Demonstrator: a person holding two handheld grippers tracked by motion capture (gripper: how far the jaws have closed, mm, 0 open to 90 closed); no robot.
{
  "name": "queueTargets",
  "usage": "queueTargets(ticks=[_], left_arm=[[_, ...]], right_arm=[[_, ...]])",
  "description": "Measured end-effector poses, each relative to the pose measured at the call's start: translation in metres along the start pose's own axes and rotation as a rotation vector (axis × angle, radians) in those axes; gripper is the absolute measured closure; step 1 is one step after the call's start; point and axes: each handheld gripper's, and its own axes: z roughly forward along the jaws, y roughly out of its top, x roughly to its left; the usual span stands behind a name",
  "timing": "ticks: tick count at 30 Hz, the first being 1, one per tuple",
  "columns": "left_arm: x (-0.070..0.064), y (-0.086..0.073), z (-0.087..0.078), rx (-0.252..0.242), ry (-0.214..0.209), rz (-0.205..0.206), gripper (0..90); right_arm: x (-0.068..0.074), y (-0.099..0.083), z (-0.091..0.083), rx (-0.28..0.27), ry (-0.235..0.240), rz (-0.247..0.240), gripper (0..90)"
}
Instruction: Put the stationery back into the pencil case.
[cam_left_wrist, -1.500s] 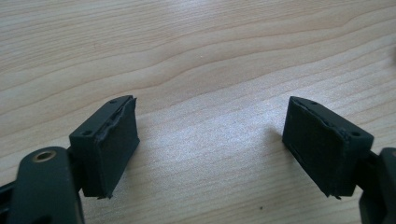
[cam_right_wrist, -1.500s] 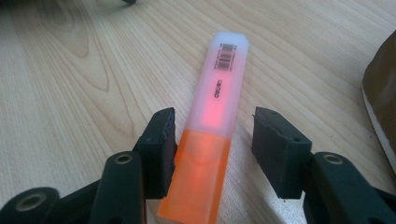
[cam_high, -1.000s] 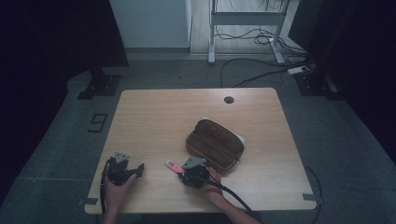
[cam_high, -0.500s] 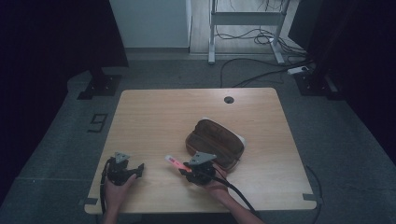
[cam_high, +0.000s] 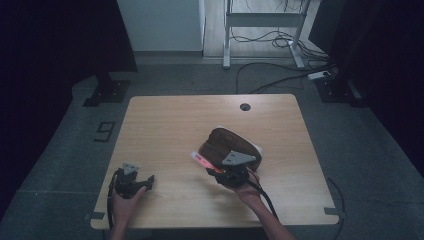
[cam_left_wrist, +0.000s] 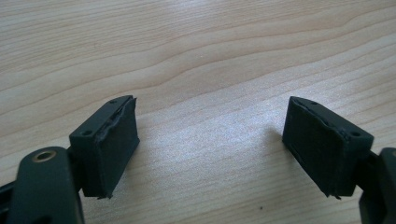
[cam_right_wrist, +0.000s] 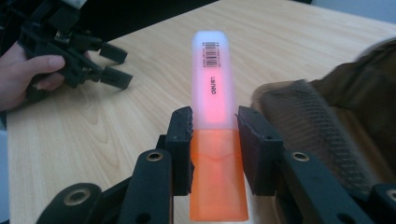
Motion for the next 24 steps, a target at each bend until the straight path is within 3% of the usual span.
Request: queueTargets(ticks=[13,24], left_arm=[[0.0,0.0,0.0,0.0,0.0,0.0,18.1],[0.0,0.0,0.0,0.0,0.0,0.0,18.1]], right_arm=[[-0.033,0.003,-0.028,-0.051,-0.053,0.029,65.7],[-0.054,-0.001,-0.037,-0.045,-0.097,0.046,65.7]])
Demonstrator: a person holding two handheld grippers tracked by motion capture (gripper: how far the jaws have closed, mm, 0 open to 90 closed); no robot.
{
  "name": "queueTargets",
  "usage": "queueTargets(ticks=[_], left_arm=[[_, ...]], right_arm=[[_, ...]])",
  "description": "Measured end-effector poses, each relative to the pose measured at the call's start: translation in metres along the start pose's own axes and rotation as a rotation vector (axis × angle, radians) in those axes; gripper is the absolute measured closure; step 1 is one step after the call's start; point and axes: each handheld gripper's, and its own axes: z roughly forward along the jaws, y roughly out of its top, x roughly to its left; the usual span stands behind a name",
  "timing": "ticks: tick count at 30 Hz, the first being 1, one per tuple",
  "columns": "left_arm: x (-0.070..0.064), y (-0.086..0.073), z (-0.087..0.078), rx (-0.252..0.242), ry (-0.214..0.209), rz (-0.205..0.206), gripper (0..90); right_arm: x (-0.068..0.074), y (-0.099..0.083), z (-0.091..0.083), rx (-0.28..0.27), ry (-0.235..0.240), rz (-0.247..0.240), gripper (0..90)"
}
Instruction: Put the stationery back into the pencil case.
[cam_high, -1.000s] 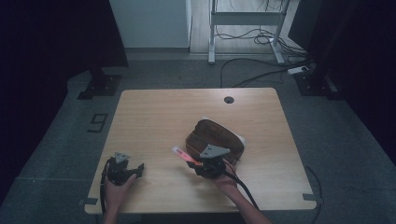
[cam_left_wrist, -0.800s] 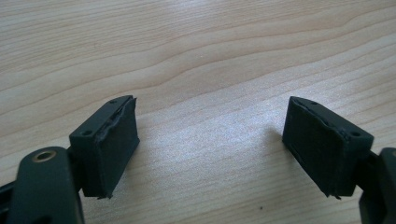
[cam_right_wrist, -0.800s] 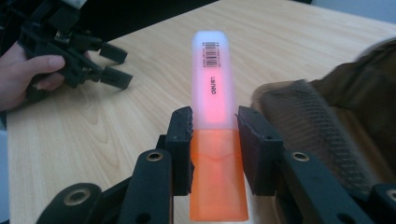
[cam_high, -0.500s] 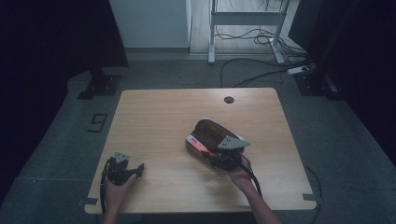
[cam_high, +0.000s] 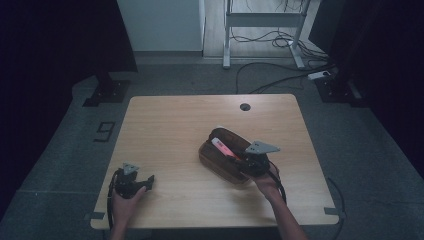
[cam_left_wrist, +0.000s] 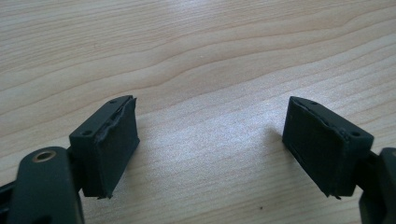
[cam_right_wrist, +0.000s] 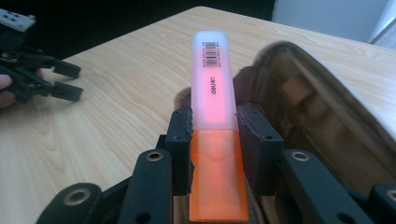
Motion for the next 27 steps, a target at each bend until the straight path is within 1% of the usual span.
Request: queueTargets(ticks=[2,6,11,13,19,23,26,27], left_arm=[[0.0,0.0,0.0,0.0,0.0,0.0,18.1],[0.0,0.0,0.0,0.0,0.001,0.0,18.1],[0.0,0.0,0.0,0.0,0.001,0.0,18.1],[0.0,0.0,0.0,0.0,0.0,0.0,18.1],[0.0,0.0,0.0,-0.001,0.001,0.0,18.1],[0.0,0.0,0.0,-0.001,0.001,0.0,18.1],[0.0,0.0,0.0,-0.001,0.001,0.0,18.1],[0.0,0.0,0.0,-0.001,0.001,0.0,18.1]], right_arm=[[-0.005,-0.002,0.0,0.005,-0.017,0.01,65.7],[-0.01,-0.004,0.0,0.01,-0.036,0.014,65.7],[-0.014,-0.005,0.0,0.02,-0.054,0.005,65.7],[-0.016,-0.007,0.0,0.027,-0.071,-0.002,65.7],[-0.02,-0.01,0.002,0.047,-0.087,-0.004,65.7],[-0.019,-0.012,0.006,0.072,-0.098,-0.023,65.7],[-0.018,-0.014,0.009,0.106,-0.126,-0.055,65.6],[-0.017,-0.014,0.01,0.113,-0.128,-0.061,65.6]])
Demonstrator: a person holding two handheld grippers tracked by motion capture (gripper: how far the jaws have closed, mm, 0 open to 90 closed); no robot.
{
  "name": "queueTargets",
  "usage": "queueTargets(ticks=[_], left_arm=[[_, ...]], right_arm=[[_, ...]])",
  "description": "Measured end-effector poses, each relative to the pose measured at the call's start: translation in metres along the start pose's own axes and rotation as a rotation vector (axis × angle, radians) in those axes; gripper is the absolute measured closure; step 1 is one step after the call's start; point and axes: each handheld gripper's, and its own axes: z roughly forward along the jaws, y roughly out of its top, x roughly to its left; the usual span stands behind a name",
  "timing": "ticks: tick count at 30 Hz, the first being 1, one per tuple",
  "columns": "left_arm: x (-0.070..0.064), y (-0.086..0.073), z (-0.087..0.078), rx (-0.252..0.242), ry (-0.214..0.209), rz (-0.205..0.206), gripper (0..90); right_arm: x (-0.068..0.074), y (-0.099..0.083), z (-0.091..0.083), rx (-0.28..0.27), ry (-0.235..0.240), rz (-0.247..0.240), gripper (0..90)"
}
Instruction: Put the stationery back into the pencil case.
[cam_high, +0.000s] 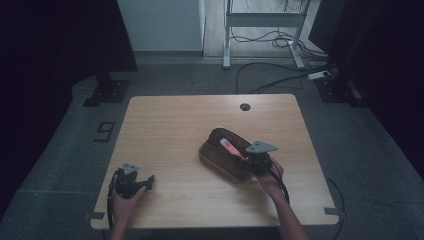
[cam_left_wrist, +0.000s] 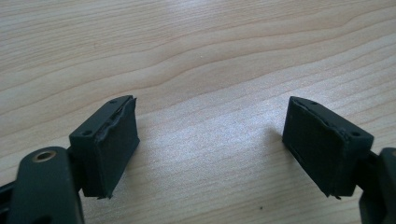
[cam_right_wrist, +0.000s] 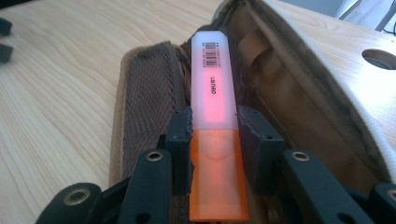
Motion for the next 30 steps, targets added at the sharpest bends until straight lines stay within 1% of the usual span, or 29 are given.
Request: queueTargets(ticks=[4,6,9,12,15,20,24,28,30], left_arm=[[0.0,0.0,0.0,0.0,0.0,0.0,18.1],[0.0,0.0,0.0,0.001,-0.001,0.0,18.1],[0.0,0.0,0.0,0.0,0.0,0.0,18.1],[0.0,0.0,0.0,0.001,-0.001,0.0,18.1],[0.0,0.0,0.0,0.0,0.0,0.0,18.1],[0.0,0.0,0.0,0.0,0.0,0.0,18.1],[0.0,0.0,0.0,0.001,-0.001,0.0,18.1],[0.0,0.0,0.0,0.0,0.0,0.0,18.1],[0.0,0.0,0.0,0.0,0.0,0.0,18.1]], right_arm=[[0.002,-0.001,0.003,0.017,0.001,-0.017,65.3],[0.002,-0.002,0.005,0.033,0.004,-0.019,65.1],[0.002,-0.002,0.006,0.05,-0.009,-0.014,64.6],[0.001,-0.002,0.006,0.048,-0.004,-0.008,62.2],[0.002,-0.002,0.004,0.045,-0.001,-0.014,61.7],[0.004,-0.001,0.001,0.029,0.005,-0.012,59.8],[0.006,0.001,-0.001,0.013,0.007,-0.011,55.9],[0.007,0.002,-0.006,-0.02,0.01,-0.001,48.5],[0.007,0.002,-0.008,-0.037,0.018,0.018,44.4]])
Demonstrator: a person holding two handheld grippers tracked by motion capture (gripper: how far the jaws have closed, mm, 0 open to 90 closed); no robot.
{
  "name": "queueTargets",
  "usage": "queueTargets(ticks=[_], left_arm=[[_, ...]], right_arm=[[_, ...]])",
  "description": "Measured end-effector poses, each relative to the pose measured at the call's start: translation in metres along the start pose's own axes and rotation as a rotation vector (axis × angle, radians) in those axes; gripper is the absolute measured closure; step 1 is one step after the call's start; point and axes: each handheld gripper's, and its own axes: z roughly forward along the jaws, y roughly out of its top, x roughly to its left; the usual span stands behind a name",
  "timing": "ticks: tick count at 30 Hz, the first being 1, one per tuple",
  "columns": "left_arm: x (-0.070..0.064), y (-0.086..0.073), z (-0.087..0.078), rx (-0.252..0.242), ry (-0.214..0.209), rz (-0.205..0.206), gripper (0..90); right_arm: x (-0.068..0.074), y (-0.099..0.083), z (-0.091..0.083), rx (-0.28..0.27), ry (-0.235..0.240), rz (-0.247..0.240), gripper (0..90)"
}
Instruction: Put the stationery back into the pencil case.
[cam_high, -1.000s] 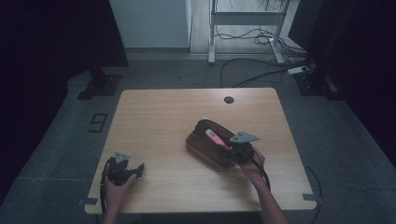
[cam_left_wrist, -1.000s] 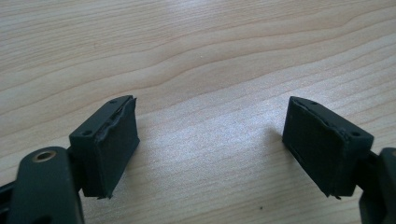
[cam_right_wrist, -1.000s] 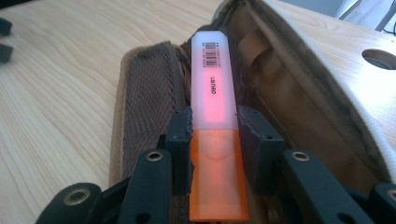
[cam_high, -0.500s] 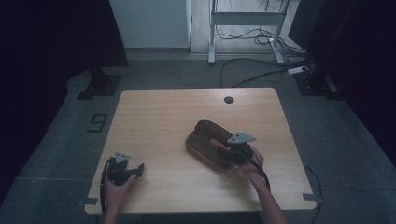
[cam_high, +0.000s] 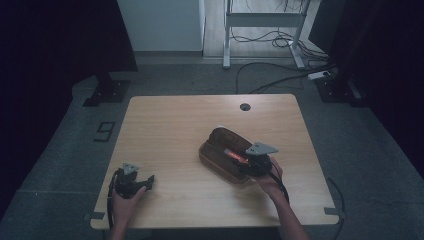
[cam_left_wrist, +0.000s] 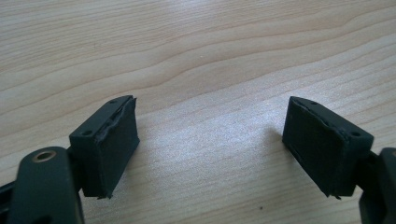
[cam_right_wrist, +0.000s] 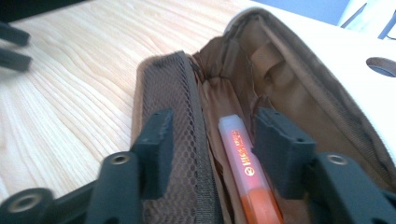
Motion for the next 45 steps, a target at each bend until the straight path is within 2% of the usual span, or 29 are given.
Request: queueTargets(ticks=[6,15,21,27,31,35,39,45], left_arm=[[0.0,0.0,0.0,0.001,-0.001,0.0,18.1],[0.0,0.0,0.0,-0.001,-0.001,-0.002,18.1],[0.0,0.0,0.0,0.0,-0.002,-0.002,18.1],[0.0,0.0,0.0,-0.001,-0.001,-0.002,18.1],[0.0,0.0,0.0,0.0,0.0,0.0,18.1],[0.0,0.0,0.0,0.0,0.0,0.0,18.1],[0.0,0.0,0.0,0.0,0.0,0.0,18.1],[0.0,0.0,0.0,0.0,0.0,0.0,18.1]], right_arm=[[-0.002,-0.001,-0.008,-0.018,0.014,0.044,36.5],[-0.007,-0.012,-0.018,-0.007,0.0,0.064,35.5],[-0.015,-0.023,-0.039,-0.046,0.0,0.078,35.6],[-0.021,-0.043,-0.061,-0.068,-0.043,0.085,35.7],[-0.031,-0.065,-0.071,-0.036,-0.085,0.099,35.7],[-0.045,-0.083,-0.073,0.013,-0.13,0.113,35.5],[-0.055,-0.09,-0.069,0.051,-0.146,0.125,34.2],[-0.054,-0.095,-0.06,0.095,-0.158,0.115,33.0]])
